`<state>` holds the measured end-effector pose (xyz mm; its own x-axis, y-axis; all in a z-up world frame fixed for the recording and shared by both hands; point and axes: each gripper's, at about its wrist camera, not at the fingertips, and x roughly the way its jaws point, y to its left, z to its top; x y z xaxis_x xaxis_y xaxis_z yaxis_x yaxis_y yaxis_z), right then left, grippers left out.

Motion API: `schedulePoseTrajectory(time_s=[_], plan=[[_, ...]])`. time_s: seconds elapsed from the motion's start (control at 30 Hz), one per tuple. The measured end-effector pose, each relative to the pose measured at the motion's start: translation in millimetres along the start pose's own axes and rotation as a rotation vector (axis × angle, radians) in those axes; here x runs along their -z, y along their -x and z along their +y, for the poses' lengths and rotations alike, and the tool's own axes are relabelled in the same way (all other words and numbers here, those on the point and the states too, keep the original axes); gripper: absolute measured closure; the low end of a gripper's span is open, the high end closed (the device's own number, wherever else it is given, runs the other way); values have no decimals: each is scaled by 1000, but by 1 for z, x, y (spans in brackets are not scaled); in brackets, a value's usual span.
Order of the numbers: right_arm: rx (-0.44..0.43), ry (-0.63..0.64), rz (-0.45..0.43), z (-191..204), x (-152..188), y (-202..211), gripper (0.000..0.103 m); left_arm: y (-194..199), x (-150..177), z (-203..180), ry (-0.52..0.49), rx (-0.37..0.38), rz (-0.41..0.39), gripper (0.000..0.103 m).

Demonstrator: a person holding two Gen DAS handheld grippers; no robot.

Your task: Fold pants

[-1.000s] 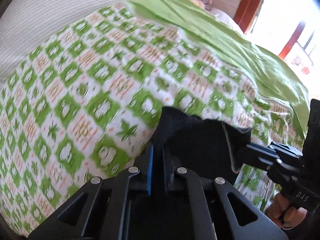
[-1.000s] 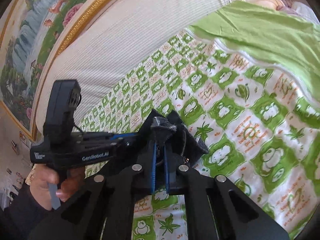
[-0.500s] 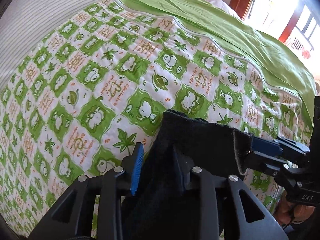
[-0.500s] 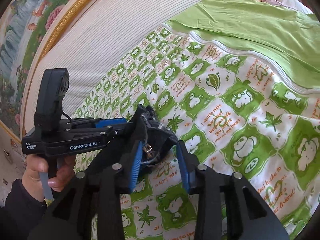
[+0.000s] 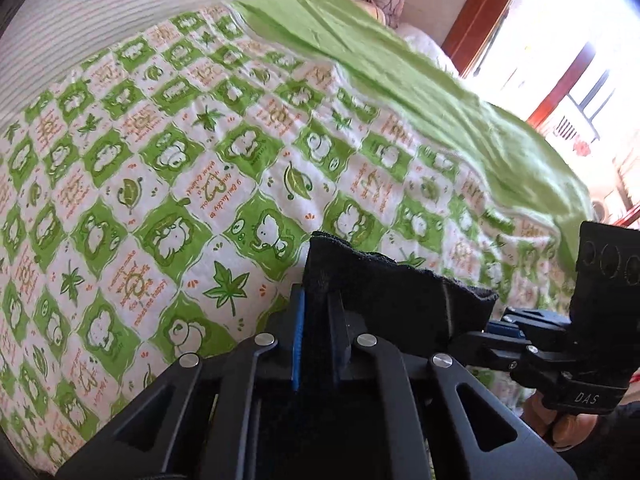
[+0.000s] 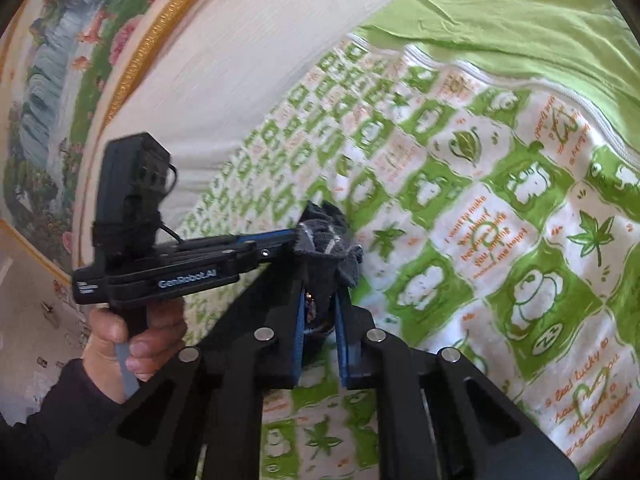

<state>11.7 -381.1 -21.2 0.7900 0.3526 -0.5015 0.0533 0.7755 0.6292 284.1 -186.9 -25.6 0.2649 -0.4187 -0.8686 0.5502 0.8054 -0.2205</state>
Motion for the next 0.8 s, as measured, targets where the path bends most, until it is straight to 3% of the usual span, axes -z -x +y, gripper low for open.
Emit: schedulePoseTrajectory(time_s=[0.43,0.8], plan=[[-215,181,2,96,13,16,89,121,50,4,114,30,-226,95],[-376,264,189,150,60,-23,89,173,149,40,287,20,-306,95]])
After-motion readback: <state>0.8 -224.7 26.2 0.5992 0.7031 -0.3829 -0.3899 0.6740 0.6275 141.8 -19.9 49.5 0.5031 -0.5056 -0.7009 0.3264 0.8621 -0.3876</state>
